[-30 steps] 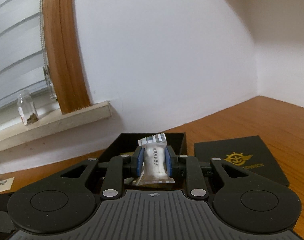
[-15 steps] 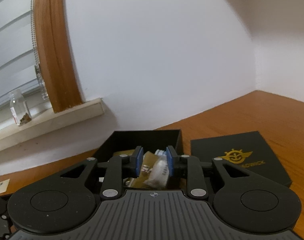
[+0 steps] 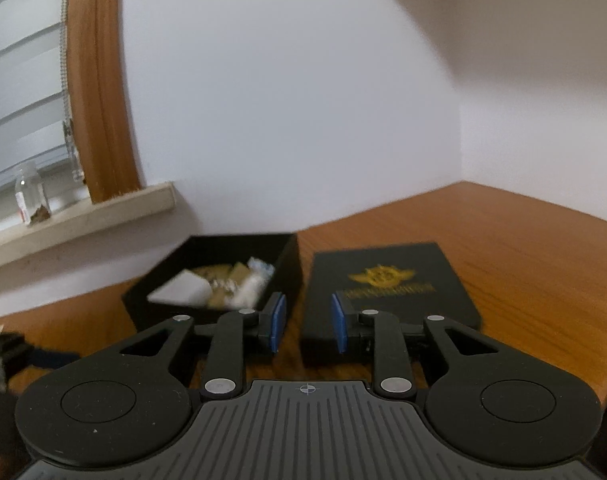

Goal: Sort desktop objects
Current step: 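Lower the left gripper onto the yellow-labelled snack bar and close it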

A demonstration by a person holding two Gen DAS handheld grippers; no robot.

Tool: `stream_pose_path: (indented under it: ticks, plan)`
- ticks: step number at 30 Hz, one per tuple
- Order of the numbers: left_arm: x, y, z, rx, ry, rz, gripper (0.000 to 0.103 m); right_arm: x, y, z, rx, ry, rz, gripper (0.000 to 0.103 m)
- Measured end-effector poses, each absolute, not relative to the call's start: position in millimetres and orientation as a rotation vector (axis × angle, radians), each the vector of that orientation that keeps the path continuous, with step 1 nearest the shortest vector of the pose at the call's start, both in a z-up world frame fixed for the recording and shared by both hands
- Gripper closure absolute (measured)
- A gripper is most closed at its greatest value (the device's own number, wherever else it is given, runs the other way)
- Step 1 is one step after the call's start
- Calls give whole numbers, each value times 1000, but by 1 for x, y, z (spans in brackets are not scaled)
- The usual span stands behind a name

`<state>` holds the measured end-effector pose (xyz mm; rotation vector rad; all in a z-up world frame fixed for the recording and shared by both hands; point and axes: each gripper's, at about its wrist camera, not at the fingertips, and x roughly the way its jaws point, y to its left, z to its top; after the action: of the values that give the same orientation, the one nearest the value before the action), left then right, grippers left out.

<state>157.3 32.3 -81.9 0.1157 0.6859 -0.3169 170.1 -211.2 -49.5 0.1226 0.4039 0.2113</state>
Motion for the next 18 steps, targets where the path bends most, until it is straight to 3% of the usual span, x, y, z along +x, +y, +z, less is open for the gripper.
stream_pose_path:
  ticks: [4,12,18]
  plan:
    - [157,32,-82,119,686,-315,0,155,-223,-54,146,405,233,68]
    - [146,29,-76,141,647,-246,0,125,-246,-64,195,406,283,68]
    - [118,14,-54,-12,639,-227,0,112,-252,-67,192,394,328,68]
